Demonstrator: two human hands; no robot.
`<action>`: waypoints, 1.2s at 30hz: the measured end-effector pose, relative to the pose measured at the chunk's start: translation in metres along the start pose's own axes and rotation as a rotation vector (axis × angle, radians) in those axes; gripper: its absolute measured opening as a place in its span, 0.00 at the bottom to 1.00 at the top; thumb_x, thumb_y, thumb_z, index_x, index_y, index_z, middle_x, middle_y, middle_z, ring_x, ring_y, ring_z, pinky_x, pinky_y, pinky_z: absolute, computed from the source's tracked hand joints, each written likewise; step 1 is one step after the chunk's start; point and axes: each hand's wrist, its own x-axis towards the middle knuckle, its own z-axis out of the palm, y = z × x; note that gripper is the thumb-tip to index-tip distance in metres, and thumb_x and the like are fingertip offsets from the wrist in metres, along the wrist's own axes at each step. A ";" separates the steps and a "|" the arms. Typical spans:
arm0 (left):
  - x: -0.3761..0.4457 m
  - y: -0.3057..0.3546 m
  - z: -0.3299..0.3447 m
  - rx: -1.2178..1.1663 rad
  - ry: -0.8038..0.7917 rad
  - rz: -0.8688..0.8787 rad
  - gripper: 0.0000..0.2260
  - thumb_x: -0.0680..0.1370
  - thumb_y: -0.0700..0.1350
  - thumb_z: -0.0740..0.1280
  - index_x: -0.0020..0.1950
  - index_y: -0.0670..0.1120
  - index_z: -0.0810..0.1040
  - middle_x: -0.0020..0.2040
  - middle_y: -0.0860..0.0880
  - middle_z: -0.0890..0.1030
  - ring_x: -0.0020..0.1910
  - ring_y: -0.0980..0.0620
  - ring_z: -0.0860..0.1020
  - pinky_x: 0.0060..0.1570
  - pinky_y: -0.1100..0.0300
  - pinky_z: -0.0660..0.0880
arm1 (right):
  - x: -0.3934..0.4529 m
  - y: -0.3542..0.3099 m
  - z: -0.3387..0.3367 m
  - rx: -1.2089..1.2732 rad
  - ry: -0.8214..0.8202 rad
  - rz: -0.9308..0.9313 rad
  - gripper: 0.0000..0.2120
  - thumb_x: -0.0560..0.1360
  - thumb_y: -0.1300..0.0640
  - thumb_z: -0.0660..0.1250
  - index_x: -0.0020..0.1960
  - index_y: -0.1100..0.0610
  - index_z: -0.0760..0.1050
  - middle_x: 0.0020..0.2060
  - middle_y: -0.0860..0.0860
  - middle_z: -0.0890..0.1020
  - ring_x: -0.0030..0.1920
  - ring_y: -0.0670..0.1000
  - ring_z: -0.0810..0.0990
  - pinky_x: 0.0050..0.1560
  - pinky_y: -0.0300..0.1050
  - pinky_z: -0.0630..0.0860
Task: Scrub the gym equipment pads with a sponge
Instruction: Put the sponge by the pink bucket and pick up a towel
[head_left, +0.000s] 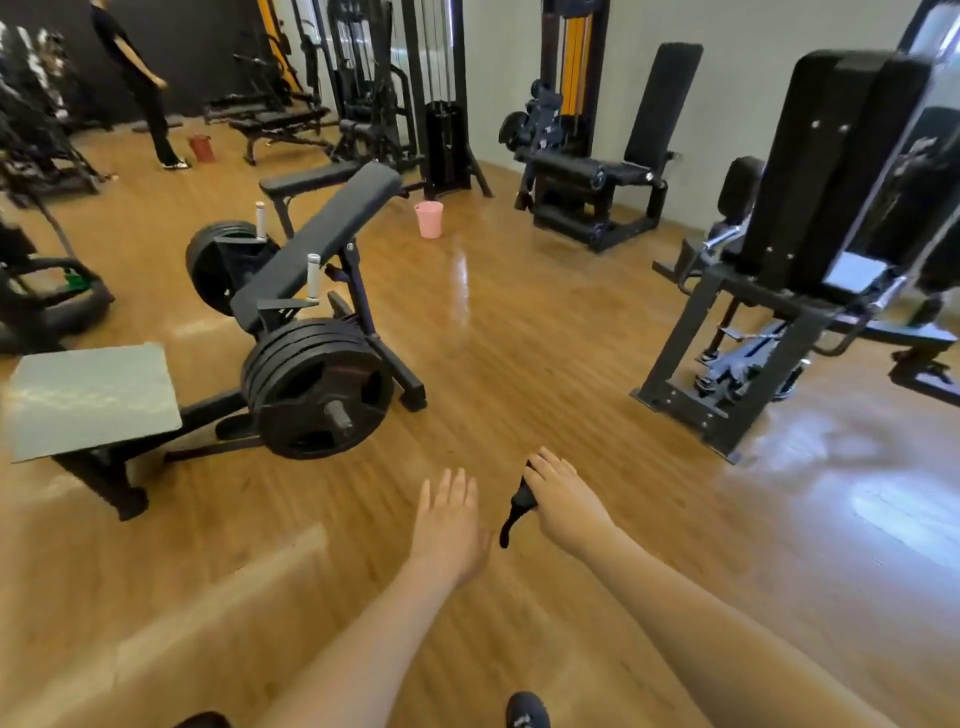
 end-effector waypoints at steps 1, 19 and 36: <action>0.029 0.001 -0.009 0.000 -0.011 0.001 0.32 0.82 0.58 0.51 0.78 0.42 0.42 0.79 0.44 0.44 0.77 0.45 0.41 0.74 0.46 0.41 | 0.024 0.016 -0.005 0.003 -0.018 0.005 0.24 0.79 0.61 0.57 0.74 0.58 0.56 0.75 0.54 0.54 0.76 0.54 0.46 0.73 0.49 0.49; 0.553 -0.081 -0.149 -0.068 -0.002 -0.031 0.32 0.82 0.59 0.49 0.78 0.42 0.43 0.79 0.44 0.45 0.77 0.45 0.43 0.75 0.46 0.42 | 0.507 0.251 -0.097 -0.118 -0.033 -0.071 0.27 0.79 0.63 0.57 0.75 0.59 0.51 0.76 0.54 0.50 0.76 0.54 0.43 0.74 0.49 0.44; 1.081 -0.140 -0.289 -0.115 0.049 0.021 0.30 0.83 0.56 0.49 0.78 0.41 0.45 0.79 0.45 0.45 0.77 0.48 0.43 0.75 0.48 0.41 | 0.981 0.495 -0.149 -0.020 0.029 0.025 0.26 0.77 0.66 0.56 0.74 0.59 0.55 0.75 0.54 0.53 0.76 0.54 0.45 0.74 0.49 0.46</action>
